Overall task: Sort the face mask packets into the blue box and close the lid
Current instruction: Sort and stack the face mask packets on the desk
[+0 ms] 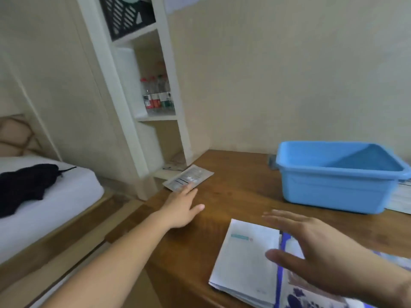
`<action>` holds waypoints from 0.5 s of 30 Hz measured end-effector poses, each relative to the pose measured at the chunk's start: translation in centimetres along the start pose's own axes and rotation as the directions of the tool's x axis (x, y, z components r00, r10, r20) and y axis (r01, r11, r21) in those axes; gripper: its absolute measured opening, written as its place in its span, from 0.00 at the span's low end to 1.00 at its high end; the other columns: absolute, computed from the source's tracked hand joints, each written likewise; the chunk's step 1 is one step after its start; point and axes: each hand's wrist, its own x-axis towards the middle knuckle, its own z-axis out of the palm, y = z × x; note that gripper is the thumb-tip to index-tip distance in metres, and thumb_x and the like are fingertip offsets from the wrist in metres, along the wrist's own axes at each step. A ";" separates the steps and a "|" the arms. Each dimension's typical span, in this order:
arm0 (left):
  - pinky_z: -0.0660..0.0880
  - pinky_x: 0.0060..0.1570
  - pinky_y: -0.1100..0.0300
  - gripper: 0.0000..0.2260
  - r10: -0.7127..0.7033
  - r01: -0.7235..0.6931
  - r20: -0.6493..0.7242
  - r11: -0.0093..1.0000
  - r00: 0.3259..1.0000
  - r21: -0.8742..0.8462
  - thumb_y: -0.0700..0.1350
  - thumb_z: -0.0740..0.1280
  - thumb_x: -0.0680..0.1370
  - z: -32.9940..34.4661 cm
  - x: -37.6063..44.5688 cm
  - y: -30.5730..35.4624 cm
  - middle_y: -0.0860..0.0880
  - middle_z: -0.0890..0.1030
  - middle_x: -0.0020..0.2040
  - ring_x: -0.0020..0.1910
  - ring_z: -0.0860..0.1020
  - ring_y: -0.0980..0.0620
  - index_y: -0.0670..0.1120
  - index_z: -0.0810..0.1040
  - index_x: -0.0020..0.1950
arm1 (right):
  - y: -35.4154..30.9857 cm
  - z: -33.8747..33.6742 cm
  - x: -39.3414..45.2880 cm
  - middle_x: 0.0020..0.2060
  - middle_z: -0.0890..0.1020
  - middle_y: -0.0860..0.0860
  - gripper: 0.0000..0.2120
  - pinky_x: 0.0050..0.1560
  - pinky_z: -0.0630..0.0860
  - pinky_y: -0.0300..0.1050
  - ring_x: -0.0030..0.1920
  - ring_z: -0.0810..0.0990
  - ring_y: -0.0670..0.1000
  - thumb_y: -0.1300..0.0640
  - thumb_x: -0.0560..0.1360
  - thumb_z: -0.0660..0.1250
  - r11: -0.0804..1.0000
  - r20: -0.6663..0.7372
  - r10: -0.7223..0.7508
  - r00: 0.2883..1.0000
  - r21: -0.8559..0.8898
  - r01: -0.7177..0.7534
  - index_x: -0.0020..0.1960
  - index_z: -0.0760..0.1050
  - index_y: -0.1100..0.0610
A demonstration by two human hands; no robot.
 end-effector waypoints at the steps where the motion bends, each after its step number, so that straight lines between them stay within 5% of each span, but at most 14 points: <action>1: 0.48 0.77 0.45 0.33 -0.039 0.039 0.010 0.999 0.999 0.024 0.64 0.52 0.81 0.3 0.7 -1.5 0.50 0.45 0.81 0.80 0.45 0.49 0.50 0.49 0.81 | -0.8 0.4 0.8 0.72 0.56 0.28 0.32 0.67 0.58 0.28 0.72 0.56 0.32 0.30 0.73 0.56 1.000 0.006 -0.007 1.000 0.003 0.007 0.75 0.56 0.36; 8: 0.39 0.74 0.36 0.35 -0.062 0.067 0.082 0.996 0.995 -0.053 0.71 0.48 0.78 1.2 0.4 -4.5 0.52 0.55 0.80 0.79 0.48 0.51 0.54 0.55 0.79 | -3.0 3.0 4.3 0.73 0.54 0.27 0.46 0.68 0.57 0.29 0.73 0.51 0.30 0.22 0.58 0.40 1.000 0.090 -0.011 0.996 -0.025 0.013 0.74 0.54 0.33; 15: 0.40 0.76 0.42 0.32 0.082 -0.086 -0.105 0.996 0.991 -0.032 0.73 0.49 0.75 2.3 -12.6 -3.6 0.58 0.65 0.67 0.71 0.54 0.55 0.56 0.66 0.72 | -6.3 4.5 8.2 0.75 0.57 0.34 0.31 0.65 0.56 0.28 0.73 0.57 0.36 0.33 0.75 0.58 0.990 0.148 -0.103 0.984 -0.076 0.115 0.76 0.56 0.38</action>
